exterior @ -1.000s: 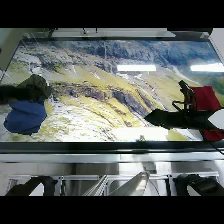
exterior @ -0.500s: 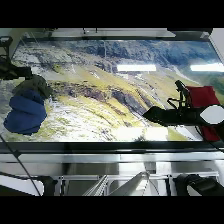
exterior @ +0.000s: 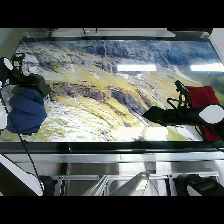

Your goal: Fold the shirts.

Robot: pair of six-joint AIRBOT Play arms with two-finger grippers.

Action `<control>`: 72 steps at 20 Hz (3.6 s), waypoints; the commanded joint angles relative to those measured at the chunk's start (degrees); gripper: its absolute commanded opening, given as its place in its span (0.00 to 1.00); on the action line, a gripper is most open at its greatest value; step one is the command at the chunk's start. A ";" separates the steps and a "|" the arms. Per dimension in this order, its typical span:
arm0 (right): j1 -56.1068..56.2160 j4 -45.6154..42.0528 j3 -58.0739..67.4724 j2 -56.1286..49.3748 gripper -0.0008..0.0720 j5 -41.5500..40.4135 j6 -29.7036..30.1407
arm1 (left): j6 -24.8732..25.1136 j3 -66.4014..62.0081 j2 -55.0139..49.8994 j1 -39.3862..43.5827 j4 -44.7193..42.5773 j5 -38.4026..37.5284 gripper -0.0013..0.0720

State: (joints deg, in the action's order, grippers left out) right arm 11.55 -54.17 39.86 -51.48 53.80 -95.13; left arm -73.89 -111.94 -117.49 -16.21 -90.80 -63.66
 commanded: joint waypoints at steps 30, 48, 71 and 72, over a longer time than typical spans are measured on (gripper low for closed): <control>-5.46 12.70 1.77 -4.24 0.70 4.09 20.09 | -4.81 17.70 25.35 30.42 24.90 -21.20 1.00; -2.29 36.79 1.95 -32.89 0.50 -5.09 42.91 | 14.29 49.70 20.61 25.00 54.12 0.72 0.79; -6.19 36.68 2.10 -36.00 0.56 -4.42 41.70 | 17.44 42.77 22.80 23.02 54.45 -9.84 0.04; -4.85 38.75 2.10 -36.39 0.54 -4.61 43.06 | 17.44 42.25 22.80 23.02 54.47 -9.88 0.04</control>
State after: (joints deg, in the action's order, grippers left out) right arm 3.81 -20.49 41.89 -85.84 49.39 -55.02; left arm -56.69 -68.27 -94.74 6.87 -36.34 -72.97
